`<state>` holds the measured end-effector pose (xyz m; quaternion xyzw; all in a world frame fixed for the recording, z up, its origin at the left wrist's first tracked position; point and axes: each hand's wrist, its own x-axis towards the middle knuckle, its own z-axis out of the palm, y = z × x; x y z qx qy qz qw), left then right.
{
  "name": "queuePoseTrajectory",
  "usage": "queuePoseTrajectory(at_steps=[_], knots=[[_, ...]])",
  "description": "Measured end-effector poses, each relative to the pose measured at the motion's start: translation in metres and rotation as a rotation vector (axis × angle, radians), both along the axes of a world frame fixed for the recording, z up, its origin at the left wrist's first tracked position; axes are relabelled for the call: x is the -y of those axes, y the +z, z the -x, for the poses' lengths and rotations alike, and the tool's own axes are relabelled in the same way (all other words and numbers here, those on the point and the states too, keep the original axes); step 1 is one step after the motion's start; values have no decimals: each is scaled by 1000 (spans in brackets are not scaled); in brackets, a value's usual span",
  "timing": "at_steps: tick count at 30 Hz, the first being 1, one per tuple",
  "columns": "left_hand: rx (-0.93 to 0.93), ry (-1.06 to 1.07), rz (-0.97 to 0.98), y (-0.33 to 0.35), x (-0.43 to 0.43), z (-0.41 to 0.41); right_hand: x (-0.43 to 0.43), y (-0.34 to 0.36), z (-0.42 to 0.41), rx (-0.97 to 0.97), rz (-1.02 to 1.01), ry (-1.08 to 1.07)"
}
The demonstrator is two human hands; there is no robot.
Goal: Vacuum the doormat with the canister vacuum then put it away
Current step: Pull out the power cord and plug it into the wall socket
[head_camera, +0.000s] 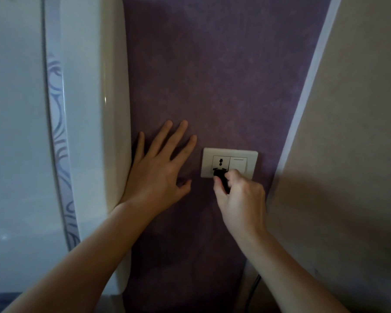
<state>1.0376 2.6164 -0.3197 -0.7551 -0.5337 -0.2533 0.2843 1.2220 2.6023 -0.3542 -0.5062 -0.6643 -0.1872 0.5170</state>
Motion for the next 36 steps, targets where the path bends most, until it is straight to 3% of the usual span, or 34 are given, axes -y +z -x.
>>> queuePoseTrajectory(at_steps=[23,29,36], knots=[[-16,-5,-7,-2,0,0,3,9,4,-58,108,-77],[-11,0,-13,-3,-1,1,9,11,1,93,125,-77],[-30,4,-10,-4,-3,1,6,11,6,45,184,-56]])
